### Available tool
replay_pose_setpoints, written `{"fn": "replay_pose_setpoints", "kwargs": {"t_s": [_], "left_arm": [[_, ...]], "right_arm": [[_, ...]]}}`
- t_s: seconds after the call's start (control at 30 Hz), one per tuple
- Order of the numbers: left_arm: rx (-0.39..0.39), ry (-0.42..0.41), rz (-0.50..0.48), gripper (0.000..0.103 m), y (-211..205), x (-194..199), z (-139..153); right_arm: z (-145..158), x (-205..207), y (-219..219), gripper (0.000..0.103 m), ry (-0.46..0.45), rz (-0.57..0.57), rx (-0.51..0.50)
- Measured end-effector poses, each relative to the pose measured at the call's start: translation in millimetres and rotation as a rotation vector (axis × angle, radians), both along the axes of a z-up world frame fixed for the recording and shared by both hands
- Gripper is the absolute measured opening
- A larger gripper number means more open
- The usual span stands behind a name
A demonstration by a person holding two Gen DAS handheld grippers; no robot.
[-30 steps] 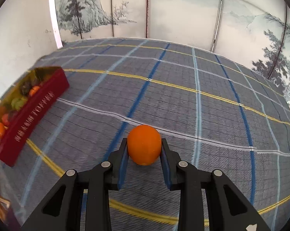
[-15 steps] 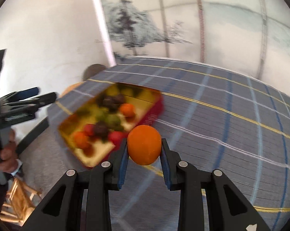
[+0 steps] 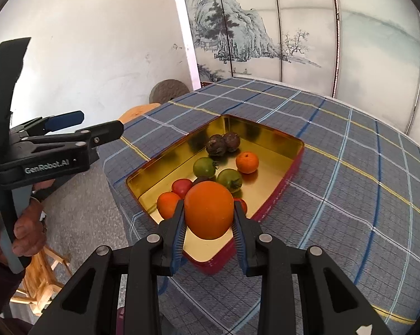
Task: Organize fruits
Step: 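Carry the orange into the gold tray and open the right gripper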
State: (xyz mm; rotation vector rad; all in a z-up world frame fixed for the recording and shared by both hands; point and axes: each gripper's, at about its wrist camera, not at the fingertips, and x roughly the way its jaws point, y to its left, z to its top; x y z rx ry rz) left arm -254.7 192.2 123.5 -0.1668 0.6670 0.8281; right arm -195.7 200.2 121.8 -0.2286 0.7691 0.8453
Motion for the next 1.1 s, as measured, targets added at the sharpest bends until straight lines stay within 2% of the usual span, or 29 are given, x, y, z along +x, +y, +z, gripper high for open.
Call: {"fn": "replay_pose_setpoints", "kwargs": {"t_s": [0.47, 0.77, 1.1], "left_arm": [[0.037, -0.007, 0.035, 0.097, 2, -5, 0], [0.054, -0.059, 0.014, 0.103, -3, -13, 6], [0.06, -0.063, 0.0, 0.103, -6, -16, 7]], "right_arm": [[-17, 10, 14, 0.029, 0.024, -0.005, -0.035], [-21, 16, 21, 0.029, 0.022, 0.0, -0.044], [-27, 21, 27, 0.029, 0.028, -0.007, -0.059]]}}
